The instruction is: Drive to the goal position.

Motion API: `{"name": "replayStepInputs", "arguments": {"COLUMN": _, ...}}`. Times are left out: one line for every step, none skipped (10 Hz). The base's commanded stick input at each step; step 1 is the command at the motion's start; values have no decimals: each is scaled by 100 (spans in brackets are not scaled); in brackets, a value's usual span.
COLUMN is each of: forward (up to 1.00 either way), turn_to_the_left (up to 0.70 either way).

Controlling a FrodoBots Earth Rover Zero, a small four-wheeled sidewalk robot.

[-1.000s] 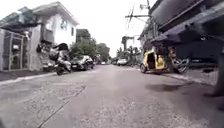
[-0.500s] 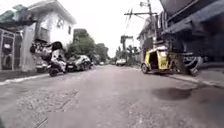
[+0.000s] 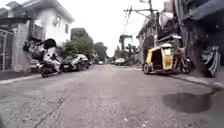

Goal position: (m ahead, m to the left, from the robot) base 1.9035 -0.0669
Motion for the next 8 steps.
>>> {"name": "replayStepInputs", "arguments": {"forward": 100, "turn_to_the_left": 0}}
{"name": "replayStepInputs", "arguments": {"forward": 100, "turn_to_the_left": 0}}
{"name": "replayStepInputs", "arguments": {"forward": 100, "turn_to_the_left": 0}}
{"name": "replayStepInputs", "arguments": {"forward": 100, "turn_to_the_left": 0}}
{"name": "replayStepInputs", "arguments": {"forward": 100, "turn_to_the_left": 0}}
{"name": "replayStepInputs", "arguments": {"forward": 100, "turn_to_the_left": 0}}
{"name": "replayStepInputs", "arguments": {"forward": 100, "turn_to_the_left": 0}}
{"name": "replayStepInputs", "arguments": {"forward": 100, "turn_to_the_left": 0}}
